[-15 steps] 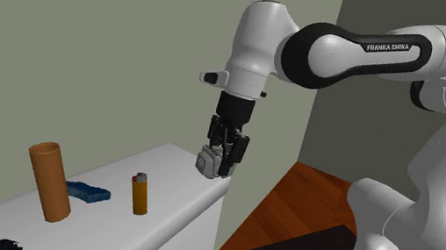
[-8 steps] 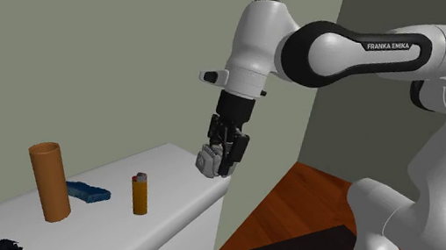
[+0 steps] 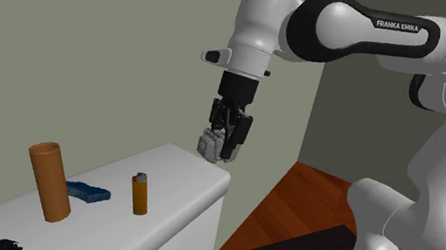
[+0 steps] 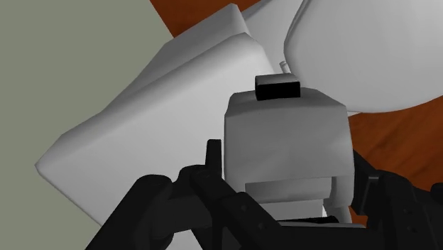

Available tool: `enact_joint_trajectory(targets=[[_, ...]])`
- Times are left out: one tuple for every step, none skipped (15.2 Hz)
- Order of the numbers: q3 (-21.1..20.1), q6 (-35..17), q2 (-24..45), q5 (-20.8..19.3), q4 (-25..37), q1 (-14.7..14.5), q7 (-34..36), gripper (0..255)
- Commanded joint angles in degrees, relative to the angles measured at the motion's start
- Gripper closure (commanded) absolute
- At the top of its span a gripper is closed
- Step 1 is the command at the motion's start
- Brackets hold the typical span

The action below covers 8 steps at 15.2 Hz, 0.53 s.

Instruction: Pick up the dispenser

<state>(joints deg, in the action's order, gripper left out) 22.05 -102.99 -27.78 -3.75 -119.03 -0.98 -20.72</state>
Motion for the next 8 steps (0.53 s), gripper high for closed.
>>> enact_joint_trajectory(targets=[[-0.1,1.5,0.3,0.1,1.7,-0.1,0.0,255],[-0.1,2.2,0.5,0.2,2.7,-0.2,0.0,255],[-0.1,3.0,0.7,0.3,3.6,-0.2,0.1,255],[-0.2,3.7,0.9,0.4,4.5,-0.3,0.1,255],[-0.2,4.5,1.1,0.4,5.5,-0.3,0.1,255],[-0.2,5.2,1.3,0.5,6.5,-0.4,0.1,255],[-0.2,5.3,1.3,0.5,6.6,-0.4,0.1,255],[-0.2,5.3,1.3,0.5,6.6,-0.4,0.1,255]])
